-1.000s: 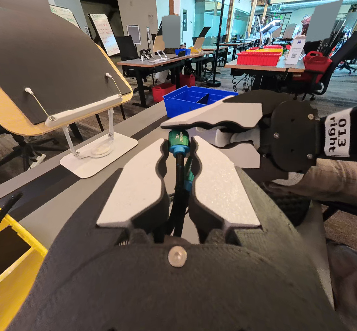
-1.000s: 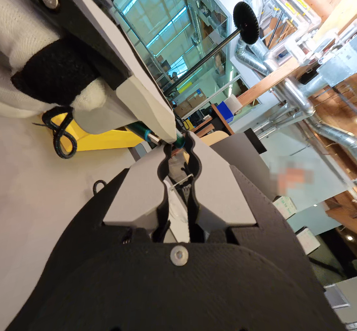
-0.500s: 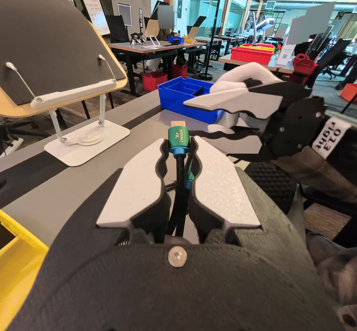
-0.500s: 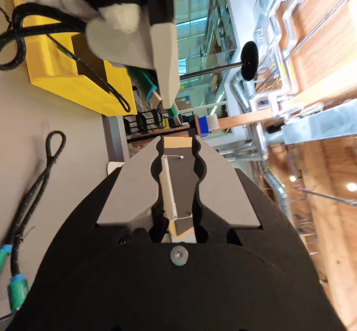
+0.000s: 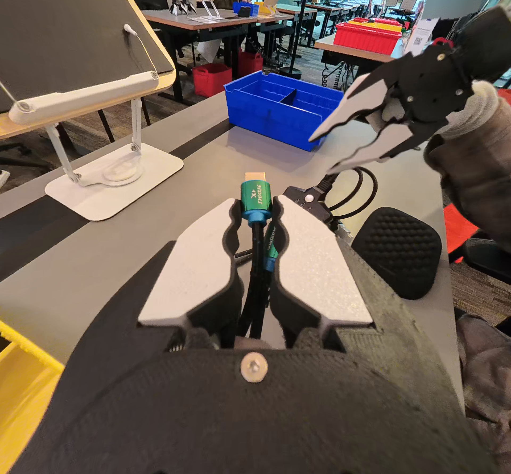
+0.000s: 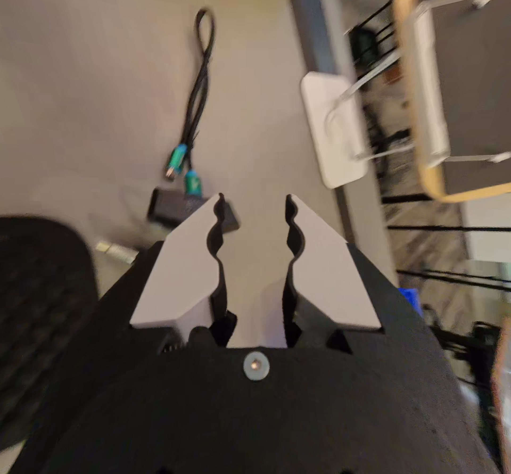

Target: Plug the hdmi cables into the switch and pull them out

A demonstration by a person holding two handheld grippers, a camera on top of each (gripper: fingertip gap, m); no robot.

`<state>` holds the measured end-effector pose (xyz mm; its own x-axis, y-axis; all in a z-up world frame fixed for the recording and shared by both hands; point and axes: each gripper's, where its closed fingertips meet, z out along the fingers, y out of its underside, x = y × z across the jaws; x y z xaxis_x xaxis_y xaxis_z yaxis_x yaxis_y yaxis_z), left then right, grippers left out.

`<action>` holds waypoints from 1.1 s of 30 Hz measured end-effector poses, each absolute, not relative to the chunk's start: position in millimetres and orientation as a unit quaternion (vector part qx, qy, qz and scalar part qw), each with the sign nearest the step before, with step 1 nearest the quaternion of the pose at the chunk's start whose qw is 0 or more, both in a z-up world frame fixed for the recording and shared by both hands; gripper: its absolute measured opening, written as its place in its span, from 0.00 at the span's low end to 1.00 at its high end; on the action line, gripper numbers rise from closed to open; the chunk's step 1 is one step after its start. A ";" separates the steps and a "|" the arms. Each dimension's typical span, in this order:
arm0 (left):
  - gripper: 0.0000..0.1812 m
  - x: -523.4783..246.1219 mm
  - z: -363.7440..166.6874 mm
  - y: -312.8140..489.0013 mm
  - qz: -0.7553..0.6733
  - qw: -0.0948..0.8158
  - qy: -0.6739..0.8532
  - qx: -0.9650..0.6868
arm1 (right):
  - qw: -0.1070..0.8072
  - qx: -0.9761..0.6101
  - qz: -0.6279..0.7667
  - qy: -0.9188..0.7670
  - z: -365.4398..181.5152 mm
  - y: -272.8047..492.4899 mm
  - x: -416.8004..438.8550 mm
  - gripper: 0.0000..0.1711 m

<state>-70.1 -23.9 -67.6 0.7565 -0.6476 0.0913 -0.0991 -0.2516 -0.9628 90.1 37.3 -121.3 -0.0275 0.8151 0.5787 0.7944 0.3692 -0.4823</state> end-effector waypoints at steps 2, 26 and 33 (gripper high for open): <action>0.12 -63.8 -71.9 -18.8 -0.247 0.554 0.255 -0.753 | 0.350 -0.595 0.028 -0.723 -144.5 32.4 111.2 0.39; 0.12 -50.8 -76.8 -21.2 -0.227 0.544 0.290 -0.754 | 0.299 -0.613 0.095 -0.725 -223.6 49.4 102.5 0.20; 0.12 -58.5 -63.3 -35.3 -0.173 0.577 0.322 -0.730 | 0.318 -0.586 0.229 -0.709 -193.6 35.9 94.1 0.19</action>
